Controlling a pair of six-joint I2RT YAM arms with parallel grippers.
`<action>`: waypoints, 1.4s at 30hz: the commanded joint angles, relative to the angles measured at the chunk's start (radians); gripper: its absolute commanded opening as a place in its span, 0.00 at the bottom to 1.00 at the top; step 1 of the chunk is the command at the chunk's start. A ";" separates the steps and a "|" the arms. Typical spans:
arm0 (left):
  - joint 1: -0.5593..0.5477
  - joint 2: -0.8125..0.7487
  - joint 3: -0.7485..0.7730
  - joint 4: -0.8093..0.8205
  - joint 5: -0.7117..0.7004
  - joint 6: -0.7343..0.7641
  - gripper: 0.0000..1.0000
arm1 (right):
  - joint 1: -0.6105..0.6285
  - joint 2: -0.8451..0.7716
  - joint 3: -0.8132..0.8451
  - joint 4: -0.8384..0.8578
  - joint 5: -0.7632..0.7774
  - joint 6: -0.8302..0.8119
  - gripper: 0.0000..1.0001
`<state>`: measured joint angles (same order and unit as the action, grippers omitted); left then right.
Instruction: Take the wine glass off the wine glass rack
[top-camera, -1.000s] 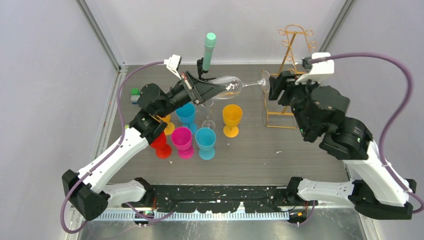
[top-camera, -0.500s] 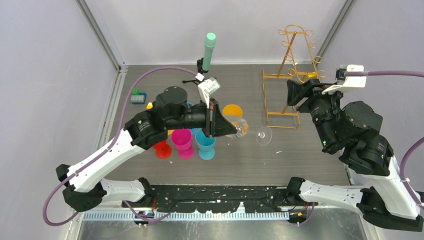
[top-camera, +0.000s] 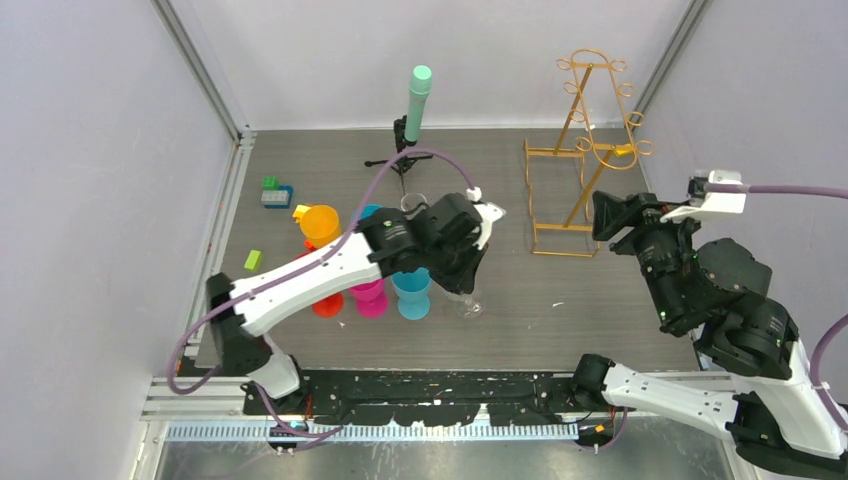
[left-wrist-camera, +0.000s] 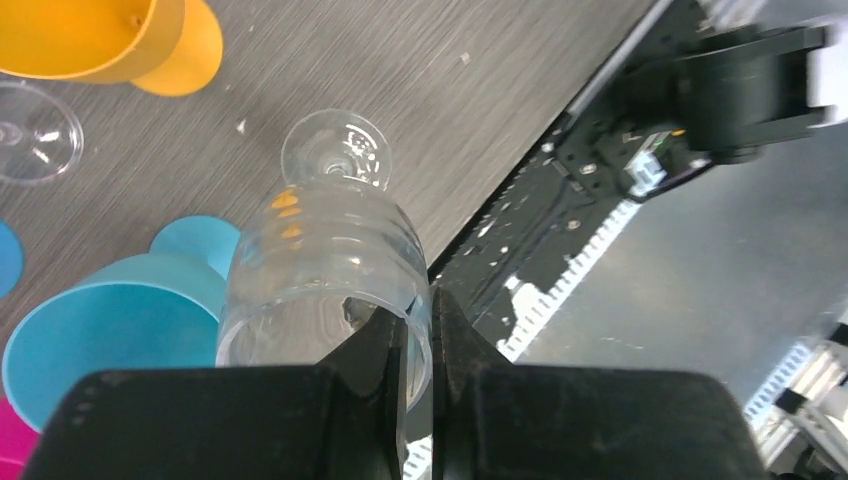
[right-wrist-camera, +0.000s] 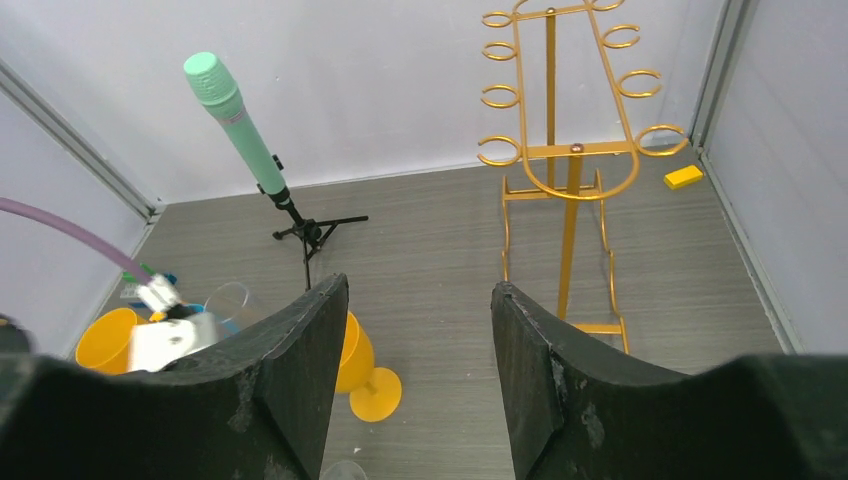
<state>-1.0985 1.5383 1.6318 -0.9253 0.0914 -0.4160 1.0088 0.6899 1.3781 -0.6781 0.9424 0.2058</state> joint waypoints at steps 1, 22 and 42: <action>-0.017 0.098 0.103 -0.077 -0.083 0.041 0.00 | 0.006 -0.064 -0.029 0.000 0.051 0.063 0.60; -0.019 0.324 0.180 -0.050 -0.096 0.057 0.07 | 0.007 -0.154 -0.098 -0.050 0.082 0.111 0.60; -0.018 0.028 0.201 -0.001 -0.364 0.095 1.00 | 0.006 -0.141 -0.063 -0.091 0.053 0.152 0.58</action>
<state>-1.1133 1.6772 1.7779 -0.9592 -0.1280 -0.3325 1.0088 0.5407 1.2812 -0.7795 0.9970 0.3183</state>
